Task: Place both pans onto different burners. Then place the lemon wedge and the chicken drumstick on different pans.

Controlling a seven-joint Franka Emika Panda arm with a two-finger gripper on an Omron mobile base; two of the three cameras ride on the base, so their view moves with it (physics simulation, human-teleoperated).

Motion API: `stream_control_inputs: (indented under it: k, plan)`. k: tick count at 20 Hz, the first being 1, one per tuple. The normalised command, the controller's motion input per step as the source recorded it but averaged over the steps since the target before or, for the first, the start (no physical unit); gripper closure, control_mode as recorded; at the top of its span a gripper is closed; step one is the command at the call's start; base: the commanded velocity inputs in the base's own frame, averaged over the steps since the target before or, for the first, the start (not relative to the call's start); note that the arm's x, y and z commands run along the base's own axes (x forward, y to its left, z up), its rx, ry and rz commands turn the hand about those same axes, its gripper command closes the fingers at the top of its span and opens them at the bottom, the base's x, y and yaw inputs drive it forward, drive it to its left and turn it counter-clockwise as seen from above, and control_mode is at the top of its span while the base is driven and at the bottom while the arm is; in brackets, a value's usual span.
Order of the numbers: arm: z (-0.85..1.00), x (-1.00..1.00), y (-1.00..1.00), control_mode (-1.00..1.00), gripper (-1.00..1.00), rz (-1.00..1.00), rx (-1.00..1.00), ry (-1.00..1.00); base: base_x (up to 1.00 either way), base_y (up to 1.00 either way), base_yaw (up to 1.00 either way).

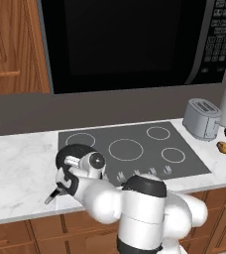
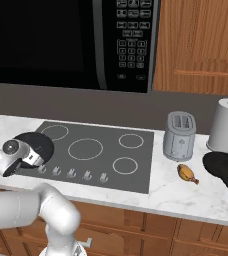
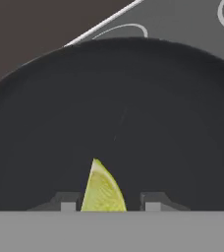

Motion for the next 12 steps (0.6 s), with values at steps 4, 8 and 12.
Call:
stream_control_inputs:
  k: [4, 8, 12]
  plan:
    - [-0.04, 0.00, -0.09, -1.00, -1.00, 0.00, 0.00, 0.00, 0.00, 0.00, 0.00]
    - [0.22, 0.00, -0.08, -1.00, -1.00, 0.00, 0.00, -0.04, 0.00, 0.00, 0.00]
    - [0.47, 0.00, -0.02, -1.00, -1.00, 0.00, 0.00, -0.07, 0.00, 0.00, 0.00]
